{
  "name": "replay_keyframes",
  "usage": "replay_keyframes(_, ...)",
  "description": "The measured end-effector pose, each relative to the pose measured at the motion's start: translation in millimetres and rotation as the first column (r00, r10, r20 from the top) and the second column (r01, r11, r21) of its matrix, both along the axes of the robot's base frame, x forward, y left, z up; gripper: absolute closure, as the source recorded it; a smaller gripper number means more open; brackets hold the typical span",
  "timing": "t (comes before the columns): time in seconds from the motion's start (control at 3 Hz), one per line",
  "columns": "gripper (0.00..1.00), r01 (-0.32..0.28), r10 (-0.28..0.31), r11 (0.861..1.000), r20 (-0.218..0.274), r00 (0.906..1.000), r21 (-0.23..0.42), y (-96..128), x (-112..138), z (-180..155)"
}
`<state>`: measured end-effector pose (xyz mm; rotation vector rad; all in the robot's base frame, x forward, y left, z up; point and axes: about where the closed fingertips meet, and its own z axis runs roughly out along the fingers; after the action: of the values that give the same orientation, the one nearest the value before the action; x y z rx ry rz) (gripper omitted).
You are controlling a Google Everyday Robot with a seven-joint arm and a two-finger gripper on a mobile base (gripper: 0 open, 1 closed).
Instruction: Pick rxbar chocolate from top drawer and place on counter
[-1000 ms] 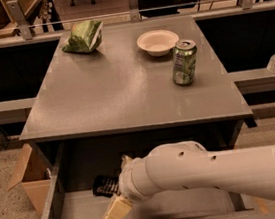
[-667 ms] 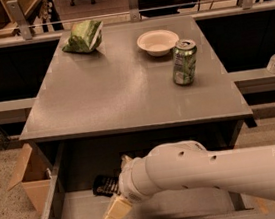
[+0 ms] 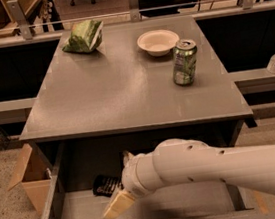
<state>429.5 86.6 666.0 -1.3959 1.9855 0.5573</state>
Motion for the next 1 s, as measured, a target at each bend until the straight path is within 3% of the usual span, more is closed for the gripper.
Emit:
replay_keyframes(0.33,0.00,0.011,-0.011,0.993,0.001,0.9999,0.118,-9,22,9)
replay_keyframes(0.67,0.00,0.018,-0.018,0.986,0.001,0.9998,0.164,-15,34,15)
replay_keyframes(1.0,0.00,0.032,-0.035,0.993,0.023,0.9991,0.116,-15,38,12)
